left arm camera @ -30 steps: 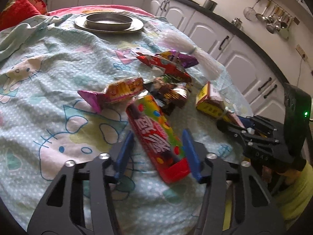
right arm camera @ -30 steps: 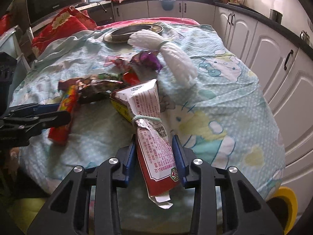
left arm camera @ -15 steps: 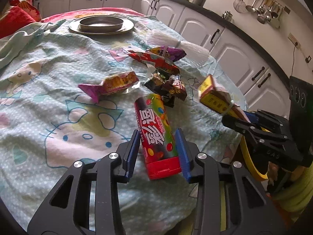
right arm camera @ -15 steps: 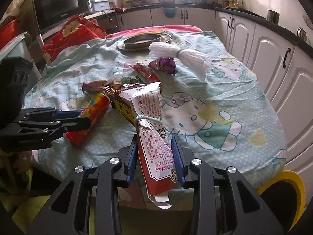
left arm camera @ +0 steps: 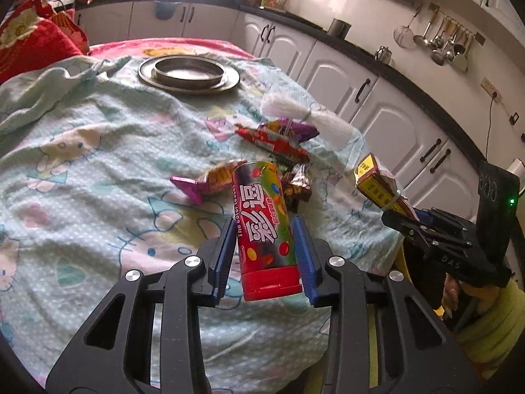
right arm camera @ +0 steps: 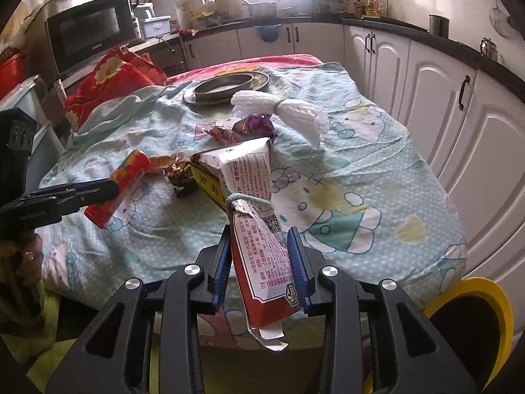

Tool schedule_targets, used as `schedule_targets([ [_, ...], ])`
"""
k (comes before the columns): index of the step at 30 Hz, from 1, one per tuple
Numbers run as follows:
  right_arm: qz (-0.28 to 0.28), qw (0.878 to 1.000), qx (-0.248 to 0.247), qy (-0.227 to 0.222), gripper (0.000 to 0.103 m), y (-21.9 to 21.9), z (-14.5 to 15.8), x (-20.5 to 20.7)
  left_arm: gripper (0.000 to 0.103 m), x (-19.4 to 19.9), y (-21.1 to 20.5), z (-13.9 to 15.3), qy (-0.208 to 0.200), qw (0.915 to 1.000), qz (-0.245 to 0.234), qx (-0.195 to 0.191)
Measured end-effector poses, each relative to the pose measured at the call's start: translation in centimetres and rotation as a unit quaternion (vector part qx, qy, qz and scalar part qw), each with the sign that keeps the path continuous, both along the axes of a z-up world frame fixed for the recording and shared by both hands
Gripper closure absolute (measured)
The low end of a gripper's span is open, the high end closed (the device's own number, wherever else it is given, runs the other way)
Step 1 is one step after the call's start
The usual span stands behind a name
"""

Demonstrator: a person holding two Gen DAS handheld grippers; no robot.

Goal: Collect trash
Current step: 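Carry the snack bag and red candy tube over the yellow-rimmed bin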

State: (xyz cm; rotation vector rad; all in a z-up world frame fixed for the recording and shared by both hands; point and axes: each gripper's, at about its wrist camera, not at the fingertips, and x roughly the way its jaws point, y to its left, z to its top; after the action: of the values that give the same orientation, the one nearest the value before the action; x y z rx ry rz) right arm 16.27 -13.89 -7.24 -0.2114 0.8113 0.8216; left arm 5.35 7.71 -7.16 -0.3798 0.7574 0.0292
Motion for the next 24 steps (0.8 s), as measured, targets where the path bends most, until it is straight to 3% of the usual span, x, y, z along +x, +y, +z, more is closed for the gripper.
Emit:
schedule_targets([
  [24, -0.085, 0.993, 0.065, -0.058, 0.071, -7.4, 5.3, -1.5, 0.075, 3.6, -7.4, 4.7, -0.061, 0.9938, -0.091, 0.021],
])
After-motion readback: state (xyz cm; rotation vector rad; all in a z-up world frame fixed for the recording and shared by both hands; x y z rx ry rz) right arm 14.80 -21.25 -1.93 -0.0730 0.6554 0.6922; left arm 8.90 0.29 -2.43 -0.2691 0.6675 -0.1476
